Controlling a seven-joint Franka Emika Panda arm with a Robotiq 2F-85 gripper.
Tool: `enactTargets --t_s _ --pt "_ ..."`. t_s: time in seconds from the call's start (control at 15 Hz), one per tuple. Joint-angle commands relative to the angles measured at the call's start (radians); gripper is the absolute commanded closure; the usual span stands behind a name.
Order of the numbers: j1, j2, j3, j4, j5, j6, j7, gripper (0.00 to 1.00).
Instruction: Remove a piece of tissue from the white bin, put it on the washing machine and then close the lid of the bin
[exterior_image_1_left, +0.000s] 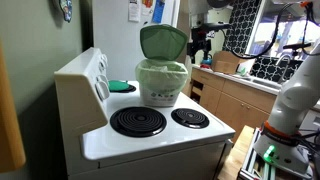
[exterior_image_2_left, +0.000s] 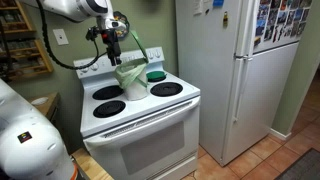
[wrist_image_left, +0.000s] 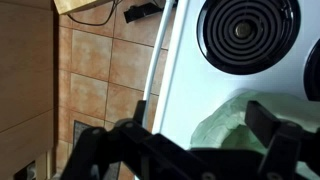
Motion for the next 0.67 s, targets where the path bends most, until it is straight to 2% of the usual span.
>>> enactTargets --t_s 0.0,0.27,0.4,0.6 --pt "0.050 0.007 -0.042 0.003 -0.011 -0.003 0.011 0.00" --pt "0.075 0.020 -0.051 0.001 0.087 0.171 0.167 0.00" --pt "0.091 0.029 -0.046 -0.023 0.117 0.297 0.247 0.00" --pt "0.112 0.057 -0.040 -0.079 0.091 0.557 0.358 0.00"
